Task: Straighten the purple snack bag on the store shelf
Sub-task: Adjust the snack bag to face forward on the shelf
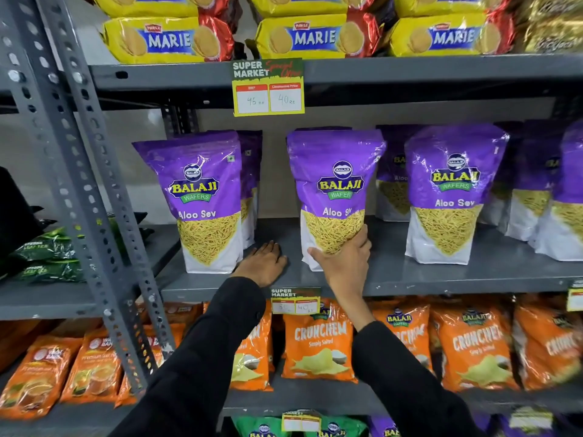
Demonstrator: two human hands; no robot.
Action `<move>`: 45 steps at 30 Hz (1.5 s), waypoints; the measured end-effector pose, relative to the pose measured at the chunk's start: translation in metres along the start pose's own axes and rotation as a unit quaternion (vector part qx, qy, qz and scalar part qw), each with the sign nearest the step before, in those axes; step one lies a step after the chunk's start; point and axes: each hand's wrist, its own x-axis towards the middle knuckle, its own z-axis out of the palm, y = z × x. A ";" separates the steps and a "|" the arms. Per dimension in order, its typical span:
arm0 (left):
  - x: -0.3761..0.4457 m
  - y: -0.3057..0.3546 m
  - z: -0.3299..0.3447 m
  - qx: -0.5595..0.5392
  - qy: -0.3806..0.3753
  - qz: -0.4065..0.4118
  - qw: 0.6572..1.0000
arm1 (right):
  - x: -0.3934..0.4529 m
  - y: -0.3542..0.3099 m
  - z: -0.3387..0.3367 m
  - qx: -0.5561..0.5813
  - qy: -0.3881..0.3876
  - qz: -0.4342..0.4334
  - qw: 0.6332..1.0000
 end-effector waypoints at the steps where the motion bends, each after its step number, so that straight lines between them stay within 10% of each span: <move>1: 0.000 0.001 -0.001 -0.002 0.005 -0.002 1.000 | -0.003 0.000 -0.002 0.000 0.001 0.001 1.000; 26: -0.009 -0.008 -0.001 -0.049 -0.006 -0.015 0.999 | -0.042 0.027 -0.031 0.172 -0.052 -0.035 0.983; 45: -0.010 -0.001 -0.001 0.140 0.025 0.059 0.988 | -0.009 0.010 -0.014 0.013 -0.017 -0.041 0.999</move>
